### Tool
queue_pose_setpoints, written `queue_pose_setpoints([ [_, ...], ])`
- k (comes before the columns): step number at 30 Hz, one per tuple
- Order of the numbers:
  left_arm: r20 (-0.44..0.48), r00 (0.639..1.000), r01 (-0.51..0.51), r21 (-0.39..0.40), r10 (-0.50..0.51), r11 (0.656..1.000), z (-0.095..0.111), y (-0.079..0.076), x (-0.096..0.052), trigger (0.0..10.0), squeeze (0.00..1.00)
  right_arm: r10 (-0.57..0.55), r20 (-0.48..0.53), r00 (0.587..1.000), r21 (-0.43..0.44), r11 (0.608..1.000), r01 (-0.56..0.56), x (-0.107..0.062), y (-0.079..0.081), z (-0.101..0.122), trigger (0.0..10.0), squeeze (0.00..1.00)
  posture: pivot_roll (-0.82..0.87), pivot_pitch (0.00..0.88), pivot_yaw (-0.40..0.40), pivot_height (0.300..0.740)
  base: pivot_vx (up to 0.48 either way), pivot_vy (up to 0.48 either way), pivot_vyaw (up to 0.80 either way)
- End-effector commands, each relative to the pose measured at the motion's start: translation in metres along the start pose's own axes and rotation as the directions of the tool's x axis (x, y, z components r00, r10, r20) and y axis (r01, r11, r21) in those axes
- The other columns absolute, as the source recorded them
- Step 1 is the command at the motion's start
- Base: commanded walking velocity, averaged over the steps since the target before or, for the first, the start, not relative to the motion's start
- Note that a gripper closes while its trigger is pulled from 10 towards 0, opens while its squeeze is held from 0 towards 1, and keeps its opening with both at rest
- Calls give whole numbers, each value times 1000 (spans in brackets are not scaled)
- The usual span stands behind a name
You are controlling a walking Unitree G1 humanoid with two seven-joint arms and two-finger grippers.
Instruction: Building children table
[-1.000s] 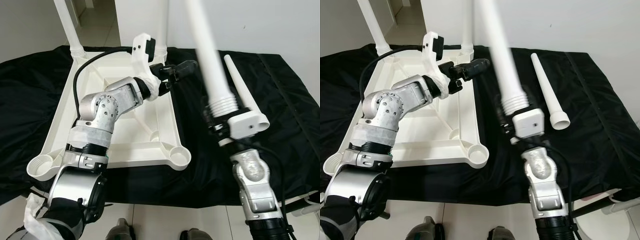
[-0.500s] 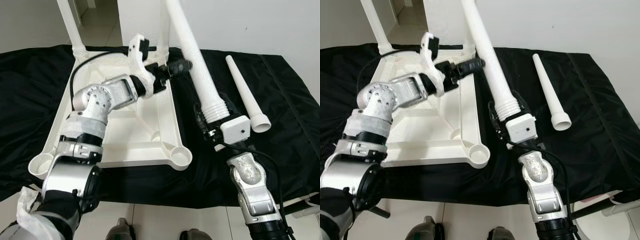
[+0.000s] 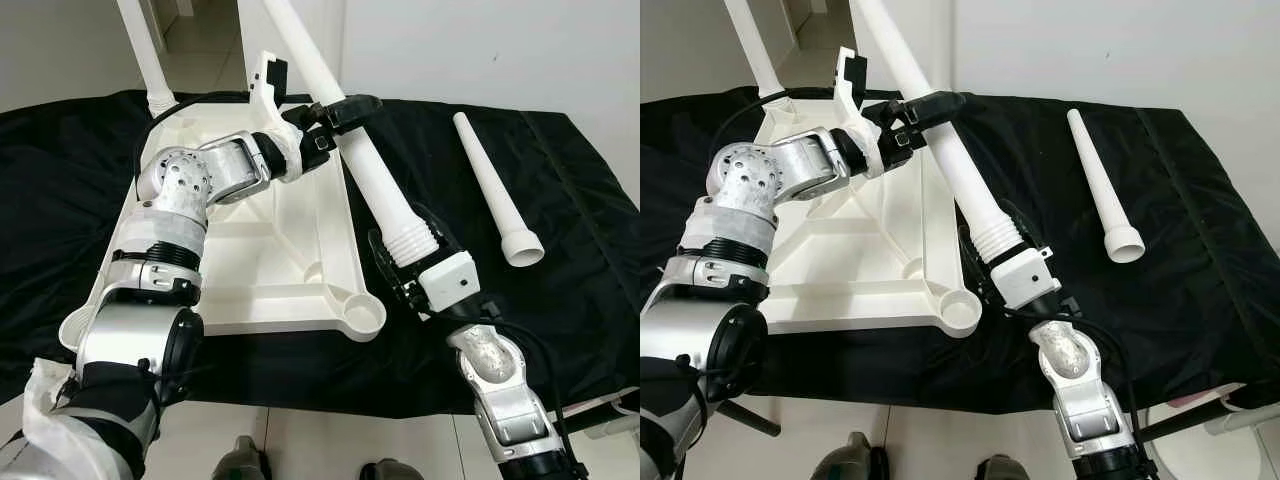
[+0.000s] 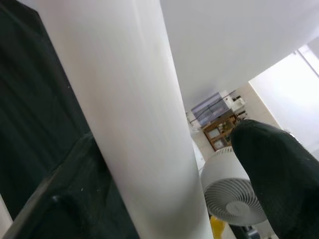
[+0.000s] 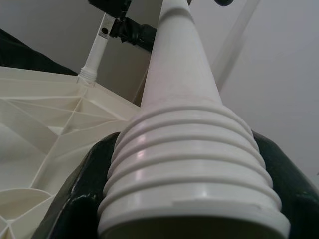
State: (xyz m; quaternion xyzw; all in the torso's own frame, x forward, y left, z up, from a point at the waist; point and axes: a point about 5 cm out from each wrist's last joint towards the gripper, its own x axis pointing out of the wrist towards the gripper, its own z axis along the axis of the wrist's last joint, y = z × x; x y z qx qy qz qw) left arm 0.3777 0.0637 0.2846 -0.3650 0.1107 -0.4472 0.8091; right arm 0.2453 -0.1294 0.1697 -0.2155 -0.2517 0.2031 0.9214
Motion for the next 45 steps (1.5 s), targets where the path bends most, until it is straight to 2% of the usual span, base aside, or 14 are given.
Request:
queue_pose_setpoints([
  [1, 29, 935, 351, 49, -353, 935, 13, -26, 1, 10000, 0, 56, -11, 998, -9, 998, -56, -4, 9, -2, 10000, 0, -16, 0, 20, 740, 0, 0, 0],
  [5, 67, 975, 211, 27, -212, 977, 20, -13, 7, 10000, 0, 58, -11, 998, -26, 998, -59, -9, 9, -1, 10000, 0, -18, 0, 21, 740, 0, 0, 0],
  [11, 106, 989, 104, 19, -105, 994, 27, -4, 9, 10000, 0, 54, -13, 998, -43, 998, -55, -11, 8, -2, 10000, 0, -19, 0, 26, 740, 0, 0, 0],
  [12, 125, 990, 67, -7, -65, 998, 30, 0, 8, 3686, 0, 53, -15, 998, -46, 998, -53, -11, 7, -3, 10000, 0, -16, 0, 26, 740, 0, 0, 0],
  [13, 125, 990, 67, -7, -65, 998, 30, 0, 8, 3686, 0, 53, -15, 998, -46, 998, -53, -11, 7, -3, 10000, 0, -16, 0, 26, 740, 0, 0, 0],
  [14, 123, 992, 31, -11, -30, 999, 31, 4, 7, 0, 0, 52, -16, 999, -49, 997, -53, -11, 7, -4, 10000, 0, -14, 0, 25, 740, 0, 0, 0],
  [27, 97, 995, -4, -4, 4, 1000, 29, 12, 5, 0, 0, -53, -20, 998, -33, 998, 52, -12, -5, -8, 10000, 0, -8, 0, 17, 740, 0, 0, 0],
  [28, 100, 995, 1, 5, -1, 1000, 30, 12, 5, 0, 0, -86, -21, 996, -7, 996, 86, -12, -9, -8, 10000, 773, -7, 0, 16, 740, 0, 0, 0],
  [29, 100, 995, 1, 5, -1, 1000, 30, 12, 5, 0, 0, -86, -21, 996, -7, 996, 86, -12, -9, -8, 10000, 773, -7, 0, 16, 740, 0, 0, 0],
  [30, 98, 995, 10, 13, -12, 1000, 30, 11, 6, 0, 0, -111, -22, 994, 21, 994, 111, -13, -11, -9, 10000, 1000, -7, 0, 15, 740, 0, 0, 0],
  [32, 92, 996, 2, 43, -6, 999, 31, 9, 8, 0, 0, -178, -38, 983, 101, 978, 181, -14, -16, -10, 10000, 1000, -7, 0, 15, 740, 0, 0, 0],
  [33, 95, 995, 12, 43, -16, 999, 32, 8, 8, 10000, 0, -212, -53, 976, 139, 966, 217, -14, -19, -11, 10000, 1000, -6, 0, 11, 740, 0, 0, 0],
  [39, 169, 985, 7, 119, -27, 993, 44, 3, 8, 10000, 0, -290, -110, 951, 232, 923, 308, -15, -24, -15, 10000, 1000, -8, 0, 8, 740, 0, 0, 0],
  [45, 228, 973, -20, 218, -31, 976, 51, -2, 8, 10000, 0, -294, -210, 932, 177, 926, 332, -14, -27, -26, 10000, 1000, -11, 0, 4, 740, 0, 0, 0],
])
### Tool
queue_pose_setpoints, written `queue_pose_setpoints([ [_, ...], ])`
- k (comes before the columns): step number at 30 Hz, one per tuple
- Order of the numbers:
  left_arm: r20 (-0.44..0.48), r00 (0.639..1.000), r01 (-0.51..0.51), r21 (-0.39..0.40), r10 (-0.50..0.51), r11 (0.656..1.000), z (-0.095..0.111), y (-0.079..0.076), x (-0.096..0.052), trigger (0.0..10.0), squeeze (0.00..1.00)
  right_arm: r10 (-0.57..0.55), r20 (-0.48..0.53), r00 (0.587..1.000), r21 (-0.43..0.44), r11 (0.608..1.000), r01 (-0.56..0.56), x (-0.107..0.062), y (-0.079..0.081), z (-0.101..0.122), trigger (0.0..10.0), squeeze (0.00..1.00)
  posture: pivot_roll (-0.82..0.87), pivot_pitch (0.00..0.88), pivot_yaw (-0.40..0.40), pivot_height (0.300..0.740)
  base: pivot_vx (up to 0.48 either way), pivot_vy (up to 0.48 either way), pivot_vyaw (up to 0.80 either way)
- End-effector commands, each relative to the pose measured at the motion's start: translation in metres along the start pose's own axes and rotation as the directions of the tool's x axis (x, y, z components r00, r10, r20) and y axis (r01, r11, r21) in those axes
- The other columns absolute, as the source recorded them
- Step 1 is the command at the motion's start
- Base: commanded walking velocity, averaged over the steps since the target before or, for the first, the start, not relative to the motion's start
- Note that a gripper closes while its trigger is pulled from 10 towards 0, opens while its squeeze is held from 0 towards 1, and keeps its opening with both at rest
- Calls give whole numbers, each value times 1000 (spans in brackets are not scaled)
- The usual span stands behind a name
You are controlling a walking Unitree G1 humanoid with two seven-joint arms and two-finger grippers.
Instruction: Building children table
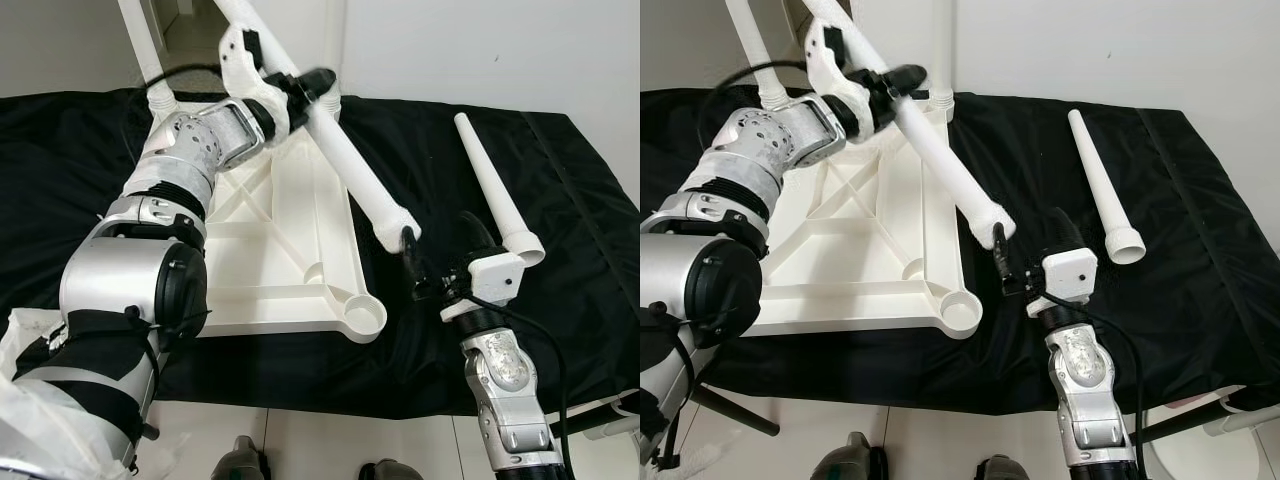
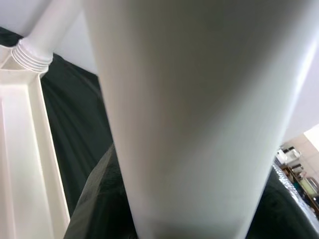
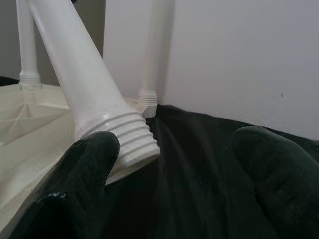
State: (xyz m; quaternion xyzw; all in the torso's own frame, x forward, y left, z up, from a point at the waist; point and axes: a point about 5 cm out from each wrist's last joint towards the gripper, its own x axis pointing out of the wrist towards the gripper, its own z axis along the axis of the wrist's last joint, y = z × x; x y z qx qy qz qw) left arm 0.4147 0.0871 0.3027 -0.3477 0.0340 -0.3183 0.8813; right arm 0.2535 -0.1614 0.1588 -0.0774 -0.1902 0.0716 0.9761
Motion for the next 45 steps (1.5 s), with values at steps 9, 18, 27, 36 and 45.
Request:
queue_pose_setpoints([
  [9, 99, 973, 186, 187, -207, 965, 14, -26, 4, 10000, 0, -54, -132, 990, -31, 998, 50, 7, -9, -13, 10000, 0, -3, 0, -2, 740, 0, 0, 0],
  [18, 190, 963, 106, 382, -191, 918, 3, -39, 5, 10000, 0, 19, -119, 993, -88, 996, -29, 26, 7, 1, 10000, 0, 4, 0, -19, 740, 0, 0, 0],
  [27, 239, 948, 65, 498, -209, 865, -12, -56, 3, 10000, 0, -30, -110, 994, -117, 993, 17, 37, 7, 7, 10000, 0, 18, 0, -35, 740, 0, 0, 0],
  [36, 229, 919, 140, 571, -321, 809, -45, -94, -1, 10000, 0, -61, -134, 989, -141, 989, 42, 56, -1, 5, 10000, 0, 30, 0, -47, 740, 0, 0, 0],
  [45, 190, 901, 213, 589, -390, 779, -69, -114, -7, 10000, 0, -49, -173, 984, -190, 982, 16, 73, 0, -2, 10000, 0, 32, 0, -49, 740, 0, 0, 0],
])
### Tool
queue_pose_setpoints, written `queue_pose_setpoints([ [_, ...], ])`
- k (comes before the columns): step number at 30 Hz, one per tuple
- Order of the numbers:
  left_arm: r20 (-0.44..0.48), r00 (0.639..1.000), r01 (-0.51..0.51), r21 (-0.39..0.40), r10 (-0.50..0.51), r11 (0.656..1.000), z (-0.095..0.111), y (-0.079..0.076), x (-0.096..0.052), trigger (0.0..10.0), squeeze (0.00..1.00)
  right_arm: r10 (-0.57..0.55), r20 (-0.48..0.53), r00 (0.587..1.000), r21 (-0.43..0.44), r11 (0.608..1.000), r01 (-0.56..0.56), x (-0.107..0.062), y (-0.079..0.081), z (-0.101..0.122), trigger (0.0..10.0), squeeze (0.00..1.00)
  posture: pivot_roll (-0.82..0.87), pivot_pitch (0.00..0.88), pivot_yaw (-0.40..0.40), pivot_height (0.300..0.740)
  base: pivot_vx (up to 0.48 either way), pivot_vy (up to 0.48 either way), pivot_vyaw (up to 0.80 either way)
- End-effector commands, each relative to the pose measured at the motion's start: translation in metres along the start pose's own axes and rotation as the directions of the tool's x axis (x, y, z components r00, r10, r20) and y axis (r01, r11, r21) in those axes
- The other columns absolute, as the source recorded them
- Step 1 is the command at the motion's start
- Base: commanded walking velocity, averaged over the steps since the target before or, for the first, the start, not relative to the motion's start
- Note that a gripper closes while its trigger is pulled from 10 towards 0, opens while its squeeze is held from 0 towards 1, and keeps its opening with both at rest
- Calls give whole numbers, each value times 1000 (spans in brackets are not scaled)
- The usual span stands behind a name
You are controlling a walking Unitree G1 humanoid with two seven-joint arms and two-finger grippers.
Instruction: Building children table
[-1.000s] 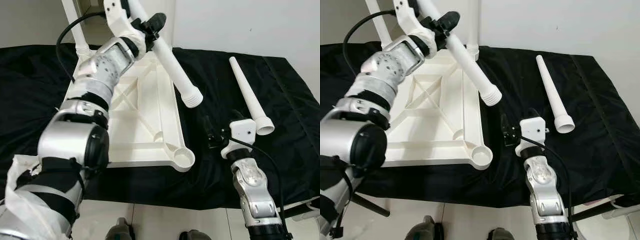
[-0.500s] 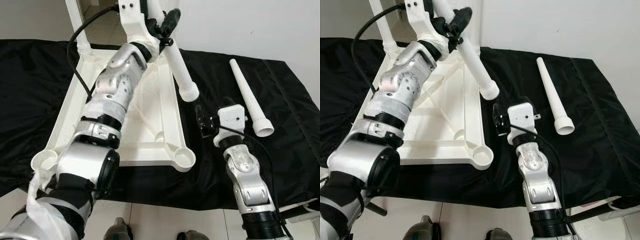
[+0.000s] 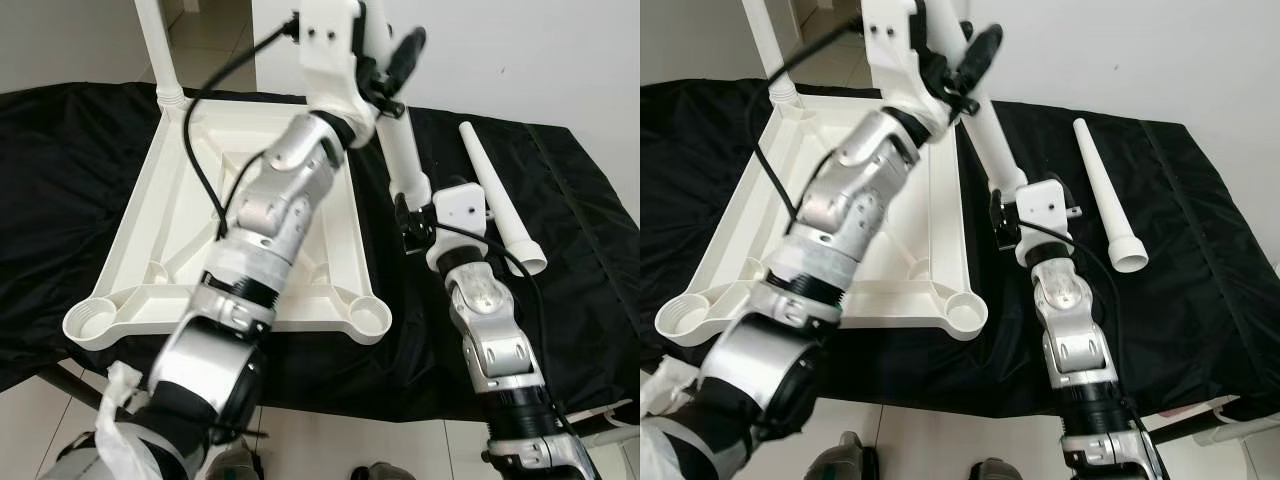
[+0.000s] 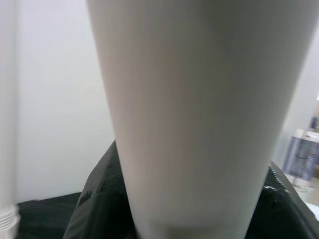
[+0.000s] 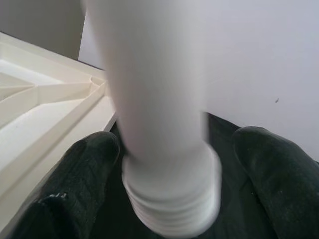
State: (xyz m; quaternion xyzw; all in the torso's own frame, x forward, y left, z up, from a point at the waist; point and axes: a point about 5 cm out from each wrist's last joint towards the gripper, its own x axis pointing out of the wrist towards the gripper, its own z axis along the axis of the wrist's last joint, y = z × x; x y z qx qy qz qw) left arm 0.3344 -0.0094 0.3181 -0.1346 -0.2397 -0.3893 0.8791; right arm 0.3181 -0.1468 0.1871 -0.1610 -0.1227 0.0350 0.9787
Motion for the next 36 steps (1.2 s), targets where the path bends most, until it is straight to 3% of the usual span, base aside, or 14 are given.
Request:
queue_pose_setpoints([
  [1, 11, 1000, 24, 27, -24, 999, 4, -7, 1, 10000, 0, -3, -27, 1000, -22, 1000, 2, 2, -1, -5, 10000, 0, 32, 0, -49, 740, 0, 0, 0],
  [11, 5, 998, 70, 12, -70, 997, 0, -27, -3, 10000, 0, 16, 13, 1000, -73, 997, -15, 21, 3, 6, 10000, 0, 32, 0, -55, 740, 0, 0, 0],
  [23, 6, 998, 66, 2, -66, 998, 1, -32, -5, 10000, 0, 28, 34, 999, -101, 995, -25, 28, 2, 8, 10000, 0, 35, 0, -65, 740, 0, 0, 0],
  [24, 7, 998, 65, 3, -65, 998, 1, -32, -5, 10000, 0, 42, 38, 998, -110, 993, -37, 27, 3, 8, 0, 0, 34, 0, -69, 740, 0, 0, 0],
  [36, -1, 998, 64, 2, -64, 998, 1, -33, -6, 10000, 0, 88, 40, 995, -181, 980, -80, 18, 8, 1, 0, 0, 29, 0, -63, 740, 0, 0, 0],
])
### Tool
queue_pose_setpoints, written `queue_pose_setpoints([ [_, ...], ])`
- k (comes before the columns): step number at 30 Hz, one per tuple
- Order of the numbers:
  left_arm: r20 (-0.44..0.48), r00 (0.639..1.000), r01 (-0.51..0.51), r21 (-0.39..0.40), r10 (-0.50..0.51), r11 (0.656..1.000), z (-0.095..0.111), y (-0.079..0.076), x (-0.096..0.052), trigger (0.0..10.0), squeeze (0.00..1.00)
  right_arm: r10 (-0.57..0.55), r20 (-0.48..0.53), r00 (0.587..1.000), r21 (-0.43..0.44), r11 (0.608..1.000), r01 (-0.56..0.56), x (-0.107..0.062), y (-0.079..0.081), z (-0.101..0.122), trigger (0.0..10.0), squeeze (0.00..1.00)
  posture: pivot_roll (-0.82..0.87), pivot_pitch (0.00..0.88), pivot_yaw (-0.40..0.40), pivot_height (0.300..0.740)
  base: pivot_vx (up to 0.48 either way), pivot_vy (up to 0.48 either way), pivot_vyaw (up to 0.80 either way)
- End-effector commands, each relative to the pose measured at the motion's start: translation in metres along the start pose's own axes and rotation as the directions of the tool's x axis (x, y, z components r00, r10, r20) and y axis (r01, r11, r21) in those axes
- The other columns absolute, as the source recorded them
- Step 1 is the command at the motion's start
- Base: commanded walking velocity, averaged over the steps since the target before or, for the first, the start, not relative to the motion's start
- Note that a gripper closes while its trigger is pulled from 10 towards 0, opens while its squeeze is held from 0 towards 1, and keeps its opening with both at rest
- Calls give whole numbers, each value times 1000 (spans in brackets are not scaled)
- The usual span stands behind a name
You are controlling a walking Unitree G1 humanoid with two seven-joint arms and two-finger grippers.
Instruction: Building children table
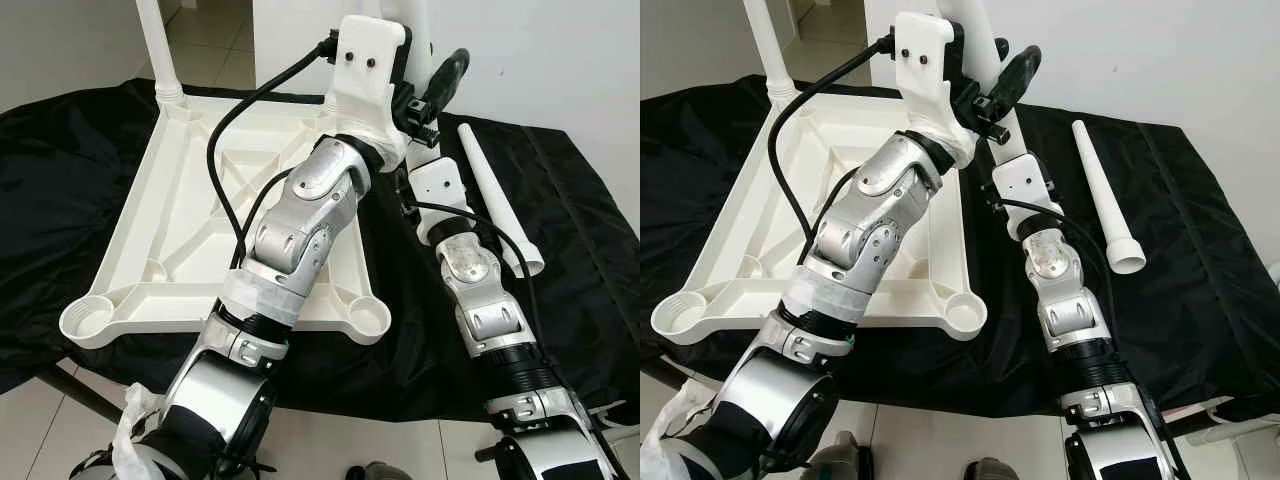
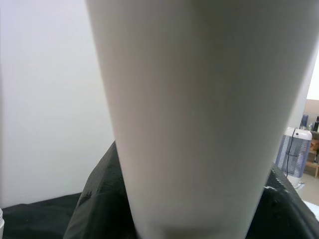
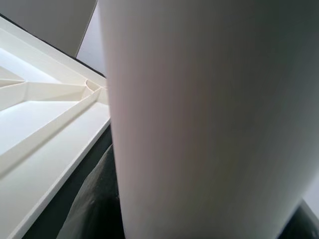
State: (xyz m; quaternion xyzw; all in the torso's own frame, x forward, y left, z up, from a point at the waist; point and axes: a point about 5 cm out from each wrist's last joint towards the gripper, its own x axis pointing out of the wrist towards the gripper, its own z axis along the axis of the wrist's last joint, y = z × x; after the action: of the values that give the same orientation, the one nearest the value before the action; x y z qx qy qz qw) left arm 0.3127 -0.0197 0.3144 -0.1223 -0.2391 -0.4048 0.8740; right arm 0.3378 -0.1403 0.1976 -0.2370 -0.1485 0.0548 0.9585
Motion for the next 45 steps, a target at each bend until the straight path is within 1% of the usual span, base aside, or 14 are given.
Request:
queue_pose_setpoints([
  [1, 11, 1000, 27, -9, -27, 1000, 2, -10, 3, 10000, 0, 35, -12, 999, -26, 999, -36, -5, 6, -5, 0, 0, 29, 0, -63, 740, 0, 0, 0],
  [2, 11, 1000, 28, -9, -27, 1000, 2, -10, 3, 10000, 0, 35, -14, 999, -26, 999, -36, -6, 6, -6, 0, 0, 29, 0, -62, 740, 0, 0, 0],
  [3, 10, 1000, 28, -10, -28, 1000, 2, -10, 3, 10000, 0, 28, -21, 999, -35, 999, -29, -6, 6, -7, 2000, 0, 29, 0, -61, 740, 0, 0, 0],
  [4, 10, 1000, 28, -10, -28, 1000, 2, -10, 3, 10000, 0, 28, -21, 999, -35, 999, -29, -6, 6, -7, 2000, 0, 29, 0, -61, 740, 0, 0, 0],
  [5, 8, 999, 33, -8, -33, 999, 2, -11, 2, 10000, 0, 24, -23, 999, -39, 999, -25, -7, 5, -8, 10000, 0, 29, 0, -61, 740, 0, 0, 0],
  [11, 3, 999, 44, -11, -44, 999, 1, -13, 2, 10000, 0, -8, -40, 999, -9, 1000, 7, -8, 5, -9, 10000, 0, 30, 0, -60, 740, 0, 0, 0],
  [12, 2, 999, 48, -32, -48, 998, 1, -13, 2, 10000, 1000, -21, -50, 999, 9, 1000, 22, -8, 4, -10, 10000, 0, 30, 0, -60, 740, 0, 0, 0],
  [20, 1, 999, 52, -42, -52, 998, 2, -12, 1, 10000, 1000, -83, -90, 992, 129, 987, 94, -8, 2, -12, 10000, 0, 33, 0, -60, 740, 0, 0, 0],
  [21, 1, 998, 58, -38, -58, 998, 2, -13, 0, 10000, 0, -104, -100, 990, 167, 979, 120, -8, 1, -13, 10000, 0, 32, 0, -59, 740, 0, 0, 0],
  [26, 13, 997, 78, -80, -77, 994, 3, -13, -5, 10000, 0, -177, -138, 974, 289, 934, 211, -10, -4, -16, 10000, 0, 37, 0, -58, 740, 0, 0, 0],
  [34, -18, 998, 56, -85, -58, 995, -3, -6, -14, 10000, 0, -243, -174, 954, 336, 896, 290, -15, -10, -20, 10000, 0, 37, 0, -56, 740, 0, 0, 0],
  [37, -50, 995, 81, -102, -87, 991, -11, -2, -31, 10000, 0, -310, -198, 930, 377, 851, 365, -22, -19, -24, 10000, 0, 38, 0, -50, 740, 0, 0, 0],
  [39, -97, 990, 93, -63, -99, 994, -19, 1, -43, 10000, 0, -334, -208, 919, 399, 829, 392, -26, -22, -26, 10000, 0, 38, 0, -50, 740, 0, 0, 0],
  [45, -164, 983, 82, -29, -86, 996, -33, 9, -60, 10000, 0, -343, -205, 917, 410, 821, 399, -32, -24, -28, 10000, 0, 37, 0, -50, 740, 0, 0, 0],
])
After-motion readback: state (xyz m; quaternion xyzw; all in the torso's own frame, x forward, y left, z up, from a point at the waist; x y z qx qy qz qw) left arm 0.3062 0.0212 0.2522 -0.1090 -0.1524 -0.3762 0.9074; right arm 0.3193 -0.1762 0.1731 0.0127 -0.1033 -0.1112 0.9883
